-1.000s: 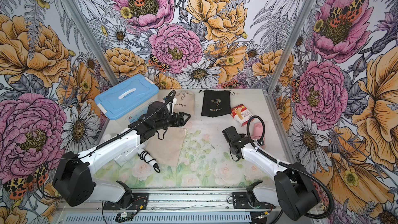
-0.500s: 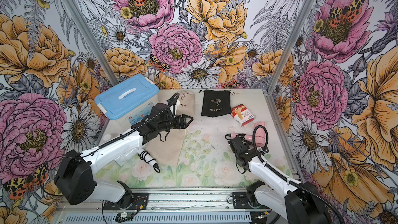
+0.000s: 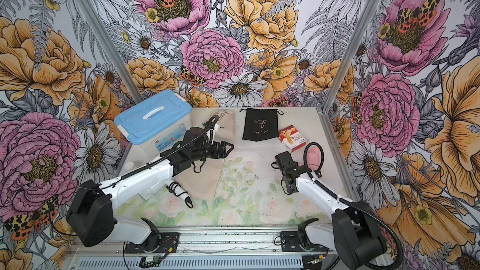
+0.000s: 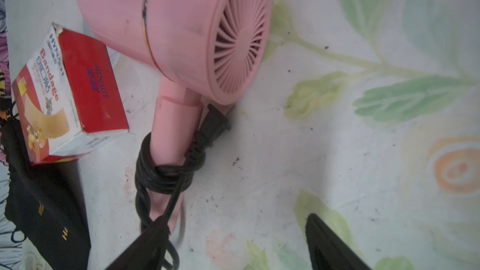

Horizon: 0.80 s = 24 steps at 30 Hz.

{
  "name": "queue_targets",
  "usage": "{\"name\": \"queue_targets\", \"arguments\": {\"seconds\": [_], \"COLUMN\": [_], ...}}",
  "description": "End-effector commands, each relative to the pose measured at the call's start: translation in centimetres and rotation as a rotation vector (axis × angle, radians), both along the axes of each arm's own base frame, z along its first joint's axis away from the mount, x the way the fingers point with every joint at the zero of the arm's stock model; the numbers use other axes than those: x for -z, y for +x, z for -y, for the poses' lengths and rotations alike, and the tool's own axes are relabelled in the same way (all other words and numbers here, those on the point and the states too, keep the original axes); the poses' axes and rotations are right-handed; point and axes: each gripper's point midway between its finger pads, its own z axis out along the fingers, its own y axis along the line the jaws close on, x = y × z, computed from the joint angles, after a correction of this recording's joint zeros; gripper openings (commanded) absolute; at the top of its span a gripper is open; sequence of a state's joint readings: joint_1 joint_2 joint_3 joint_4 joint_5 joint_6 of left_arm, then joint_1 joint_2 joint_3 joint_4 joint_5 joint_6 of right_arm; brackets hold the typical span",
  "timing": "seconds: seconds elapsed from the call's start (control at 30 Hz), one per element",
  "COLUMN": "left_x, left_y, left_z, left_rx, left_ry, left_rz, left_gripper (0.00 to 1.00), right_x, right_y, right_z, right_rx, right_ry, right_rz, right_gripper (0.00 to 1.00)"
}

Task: Pack away hair dryers
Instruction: Pick up the hair dryer from the center of the board.

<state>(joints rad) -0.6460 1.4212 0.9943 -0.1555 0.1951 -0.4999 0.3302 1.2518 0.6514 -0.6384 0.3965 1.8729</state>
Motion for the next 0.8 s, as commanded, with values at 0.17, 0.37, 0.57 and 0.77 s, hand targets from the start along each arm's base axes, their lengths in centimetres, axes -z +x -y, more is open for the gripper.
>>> {"name": "queue_targets", "arguments": {"seconds": [0.17, 0.37, 0.57, 0.77], "left_x": [0.0, -0.3, -0.2, -0.3], "left_y": [-0.3, -0.3, -0.3, -0.2], "left_z": [0.2, 0.0, 0.0, 0.0], "left_rx": [0.008, 0.006, 0.006, 0.004], "left_ry": [-0.035, -0.032, -0.031, -0.030], "left_rz": [-0.001, 0.005, 0.003, 0.005], "left_gripper": [0.79, 0.80, 0.80, 0.79], "right_x": [-0.6, 1.9, 3.2, 4.2], "right_y": [4.2, 4.7, 4.7, 5.1], "right_z": [-0.2, -0.2, 1.1, 2.6], "right_rx": [0.124, 0.204, 0.247, 0.223], "right_ry": [0.058, 0.111, 0.104, 0.078], "right_rz": [0.008, -0.068, -0.112, -0.166], "right_gripper": [0.82, 0.80, 0.74, 0.70]}}
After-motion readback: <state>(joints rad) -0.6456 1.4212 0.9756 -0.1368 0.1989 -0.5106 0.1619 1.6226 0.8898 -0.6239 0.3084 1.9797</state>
